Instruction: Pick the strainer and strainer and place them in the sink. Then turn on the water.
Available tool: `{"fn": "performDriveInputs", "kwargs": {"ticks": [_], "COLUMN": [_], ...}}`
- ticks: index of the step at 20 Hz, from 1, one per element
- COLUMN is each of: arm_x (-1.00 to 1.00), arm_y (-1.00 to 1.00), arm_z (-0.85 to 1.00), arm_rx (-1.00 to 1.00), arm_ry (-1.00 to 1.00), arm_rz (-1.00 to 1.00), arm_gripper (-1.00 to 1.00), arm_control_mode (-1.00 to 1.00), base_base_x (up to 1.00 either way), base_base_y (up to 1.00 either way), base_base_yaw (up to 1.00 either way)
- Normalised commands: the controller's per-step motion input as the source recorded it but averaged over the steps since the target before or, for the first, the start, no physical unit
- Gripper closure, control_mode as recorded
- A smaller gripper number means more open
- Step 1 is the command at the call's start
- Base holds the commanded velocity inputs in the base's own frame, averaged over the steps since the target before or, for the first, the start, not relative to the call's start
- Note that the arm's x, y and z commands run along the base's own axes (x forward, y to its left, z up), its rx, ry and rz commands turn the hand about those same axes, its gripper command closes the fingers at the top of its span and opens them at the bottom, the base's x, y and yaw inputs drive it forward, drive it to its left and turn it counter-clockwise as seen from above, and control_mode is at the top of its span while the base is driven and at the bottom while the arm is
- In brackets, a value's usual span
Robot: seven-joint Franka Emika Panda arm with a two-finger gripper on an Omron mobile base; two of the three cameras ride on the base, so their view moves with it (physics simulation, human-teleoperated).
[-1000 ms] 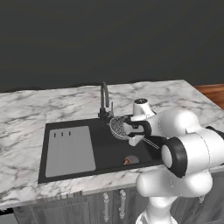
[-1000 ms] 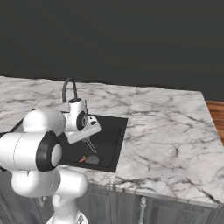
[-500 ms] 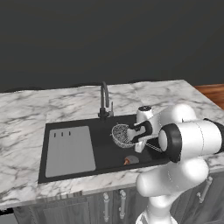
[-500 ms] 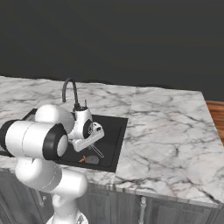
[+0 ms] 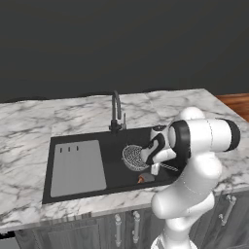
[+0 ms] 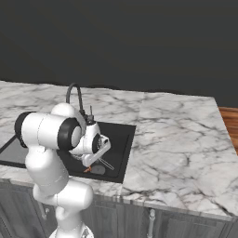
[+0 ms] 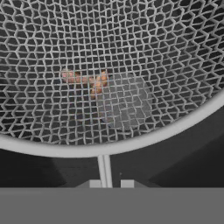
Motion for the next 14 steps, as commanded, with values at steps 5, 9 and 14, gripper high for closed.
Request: {"fn": "performDriveInputs", "kwargs": {"ticks": [5, 9, 14], "arm_x": [0.24, 0.3, 0.28], "arm_y": [0.0, 0.18, 0.25], "arm_z": [-0.3, -0.26, -0.25], "arm_rx": [0.0, 0.0, 0.0], "arm_ry": [0.03, 0.06, 0.06], "arm_rz": [0.09, 0.04, 0.01], "arm_gripper": [1.0, 1.0, 1.0], "arm_control_mode": [-1.0, -1.0, -1.0], "base_base_x": [0.0, 0.0, 0.0], "base_base_y": [0.0, 0.0, 0.0], "base_base_yaw": [0.0, 0.0, 0.0]}}
